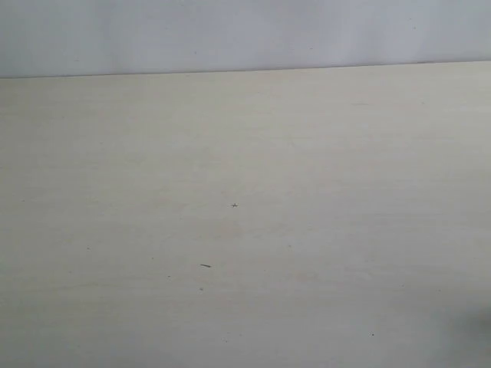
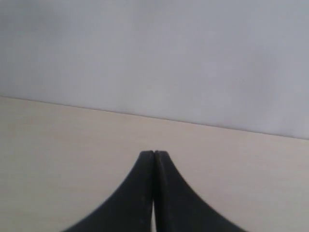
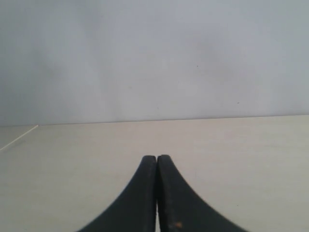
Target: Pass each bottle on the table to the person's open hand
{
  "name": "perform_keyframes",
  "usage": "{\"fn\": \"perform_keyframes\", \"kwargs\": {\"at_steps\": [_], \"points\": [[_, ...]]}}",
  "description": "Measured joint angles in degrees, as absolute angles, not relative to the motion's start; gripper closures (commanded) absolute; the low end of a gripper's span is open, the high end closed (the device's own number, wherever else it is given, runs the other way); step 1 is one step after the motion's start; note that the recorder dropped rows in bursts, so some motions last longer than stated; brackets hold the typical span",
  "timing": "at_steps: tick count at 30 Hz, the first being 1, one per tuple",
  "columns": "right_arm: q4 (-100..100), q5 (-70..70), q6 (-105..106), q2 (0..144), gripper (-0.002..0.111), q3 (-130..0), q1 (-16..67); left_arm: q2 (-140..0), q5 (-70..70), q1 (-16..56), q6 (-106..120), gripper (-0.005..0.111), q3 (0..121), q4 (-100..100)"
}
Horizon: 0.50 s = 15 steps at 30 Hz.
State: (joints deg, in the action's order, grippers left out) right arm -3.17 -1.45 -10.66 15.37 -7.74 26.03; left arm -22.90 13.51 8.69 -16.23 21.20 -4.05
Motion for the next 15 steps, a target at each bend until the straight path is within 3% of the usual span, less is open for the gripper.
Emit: {"fn": "perform_keyframes", "kwargs": {"at_steps": [4, 15], "points": [[-3.2, -1.5, -10.7, 15.4, 0.108, -7.7, 26.0, -13.9, 14.3, 4.2, -13.4, 0.107, 16.4, -4.1], [-3.2, -1.5, -10.7, 15.4, 0.108, -7.7, 26.0, -3.4, 14.6, 3.9, -11.9, 0.107, 7.1, -4.1]]}}
